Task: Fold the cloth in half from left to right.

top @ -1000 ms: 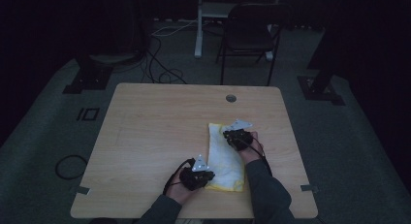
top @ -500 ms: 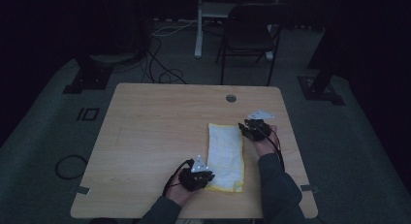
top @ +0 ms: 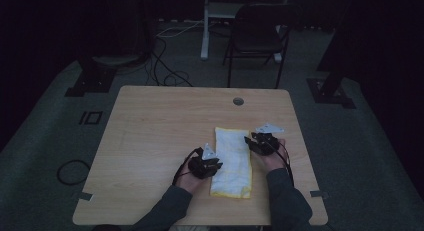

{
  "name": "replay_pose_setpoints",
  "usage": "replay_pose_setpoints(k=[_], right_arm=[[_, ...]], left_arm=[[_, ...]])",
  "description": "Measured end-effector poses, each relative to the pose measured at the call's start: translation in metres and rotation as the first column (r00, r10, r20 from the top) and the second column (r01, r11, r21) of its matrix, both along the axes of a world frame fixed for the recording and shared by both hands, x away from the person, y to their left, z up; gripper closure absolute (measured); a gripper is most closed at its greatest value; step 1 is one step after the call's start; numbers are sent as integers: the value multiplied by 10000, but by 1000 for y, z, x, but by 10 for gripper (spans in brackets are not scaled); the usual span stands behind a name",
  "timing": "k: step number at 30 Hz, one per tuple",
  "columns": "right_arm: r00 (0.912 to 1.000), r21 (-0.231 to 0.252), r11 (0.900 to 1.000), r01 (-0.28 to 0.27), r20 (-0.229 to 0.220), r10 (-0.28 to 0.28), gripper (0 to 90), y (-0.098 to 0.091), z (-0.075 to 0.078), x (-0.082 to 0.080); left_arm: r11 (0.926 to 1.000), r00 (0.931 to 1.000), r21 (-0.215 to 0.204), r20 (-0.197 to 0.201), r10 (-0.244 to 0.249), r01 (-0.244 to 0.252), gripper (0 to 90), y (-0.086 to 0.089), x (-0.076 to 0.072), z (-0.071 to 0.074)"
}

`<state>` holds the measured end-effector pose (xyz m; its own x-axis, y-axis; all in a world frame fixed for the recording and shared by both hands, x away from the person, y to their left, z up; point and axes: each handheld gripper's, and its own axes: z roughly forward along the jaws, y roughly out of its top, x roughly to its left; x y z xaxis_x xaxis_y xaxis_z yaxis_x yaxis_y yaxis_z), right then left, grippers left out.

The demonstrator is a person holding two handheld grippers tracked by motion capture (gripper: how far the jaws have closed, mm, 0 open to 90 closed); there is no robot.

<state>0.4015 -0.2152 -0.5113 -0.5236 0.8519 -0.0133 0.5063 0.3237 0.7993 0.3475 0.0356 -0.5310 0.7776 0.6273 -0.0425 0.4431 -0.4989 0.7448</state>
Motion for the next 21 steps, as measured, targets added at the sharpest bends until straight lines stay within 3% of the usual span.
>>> replay_pose_setpoints(k=[4, 9, 15, 21], right_arm=[[10000, 68, 10000, -72, -17, 72, 607, 2, -2, -2], [10000, 140, 9999, -97, -1, 97, 606, 3, -3, -3], [10000, 166, 9998, -55, -63, 56, 603, 1, -6, -4], [9998, 193, 9998, -75, -175, 78, 599, 1, -8, -4]], left_arm=[[9998, 9999, 100, 66, 159, -160, 745, -6, 14, 2], [9979, 9979, -91, -116, 634, -635, 736, -10, 31, 1], [9954, 9953, 48, -135, 962, -961, 716, -12, 40, -4], [9960, 9957, 75, -242, 890, -888, 719, -10, 44, -6]])
